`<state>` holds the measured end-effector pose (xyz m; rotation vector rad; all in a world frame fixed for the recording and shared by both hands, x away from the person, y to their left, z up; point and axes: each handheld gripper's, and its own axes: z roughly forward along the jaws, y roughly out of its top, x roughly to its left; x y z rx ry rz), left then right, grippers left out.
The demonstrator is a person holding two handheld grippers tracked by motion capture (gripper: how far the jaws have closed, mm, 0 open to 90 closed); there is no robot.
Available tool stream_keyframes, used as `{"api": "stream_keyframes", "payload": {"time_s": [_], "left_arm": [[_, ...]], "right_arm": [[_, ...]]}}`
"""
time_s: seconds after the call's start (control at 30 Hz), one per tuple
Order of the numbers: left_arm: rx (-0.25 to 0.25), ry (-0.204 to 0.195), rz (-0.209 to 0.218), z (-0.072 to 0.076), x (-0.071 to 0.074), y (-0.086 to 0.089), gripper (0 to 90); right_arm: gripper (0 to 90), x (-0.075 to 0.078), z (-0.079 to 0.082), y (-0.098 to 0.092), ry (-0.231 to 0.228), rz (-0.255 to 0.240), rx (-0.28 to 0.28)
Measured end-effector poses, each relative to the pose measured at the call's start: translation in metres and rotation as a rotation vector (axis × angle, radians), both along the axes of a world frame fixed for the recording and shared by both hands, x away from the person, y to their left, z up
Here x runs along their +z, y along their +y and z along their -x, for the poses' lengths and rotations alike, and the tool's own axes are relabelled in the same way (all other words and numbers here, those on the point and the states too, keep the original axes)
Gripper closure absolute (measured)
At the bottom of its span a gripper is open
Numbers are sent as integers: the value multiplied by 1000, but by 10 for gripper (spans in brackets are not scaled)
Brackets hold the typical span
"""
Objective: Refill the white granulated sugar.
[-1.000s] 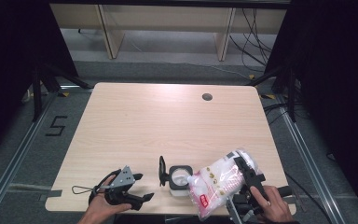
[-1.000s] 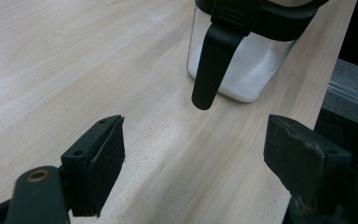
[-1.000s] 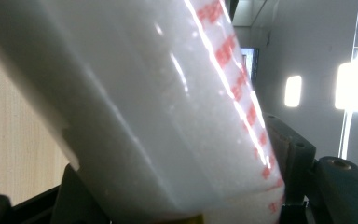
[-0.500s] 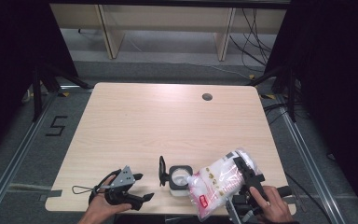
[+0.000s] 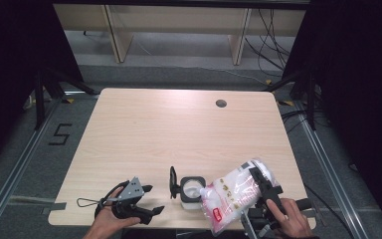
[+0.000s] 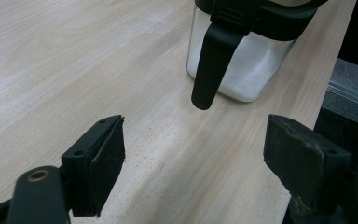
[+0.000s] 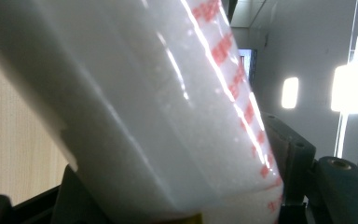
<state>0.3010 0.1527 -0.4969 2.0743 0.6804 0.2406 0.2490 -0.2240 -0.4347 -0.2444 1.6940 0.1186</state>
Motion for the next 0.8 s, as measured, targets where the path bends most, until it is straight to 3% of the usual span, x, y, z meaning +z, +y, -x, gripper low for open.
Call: {"api": "stream_keyframes", "payload": {"time_s": [0.03, 0.1, 0.17, 0.27, 0.33, 0.43, 0.53, 0.63, 0.7, 0.73, 0.8], "left_arm": [[17, 19, 12, 1, 0, -1, 200], [27, 20, 24, 2, 0, -2, 201], [16, 19, 10, 1, 0, -1, 201], [25, 24, 26, 2, 0, -2, 202], [16, 20, 1, 1, 0, 0, 202], [27, 22, 26, 2, 0, -2, 202], [18, 24, 13, 2, 0, -1, 202], [28, 22, 24, 2, 0, -2, 202], [18, 23, 13, 2, 0, -1, 202], [29, 22, 24, 3, 0, -2, 202], [23, 26, 25, 2, 0, -2, 202]], "right_arm": [[388, 0, 0, 0, 1, -1, 0], [388, 0, 0, 0, -1, 1, 0], [388, -1, 0, 0, -1, -8, 3], [389, 0, 0, 0, -3, -1, 6], [389, -1, 0, 0, 12, -17, -4], [389, 0, 0, 0, -1, -1, 11], [389, 0, -1, 0, 5, -3, 15], [390, -4, -1, -2, 22, -56, -9], [392, -3, -3, -2, 22, -22, 3], [393, -5, -2, -3, 40, -53, -7], [395, -3, -4, -3, 27, -12, 14]]}}
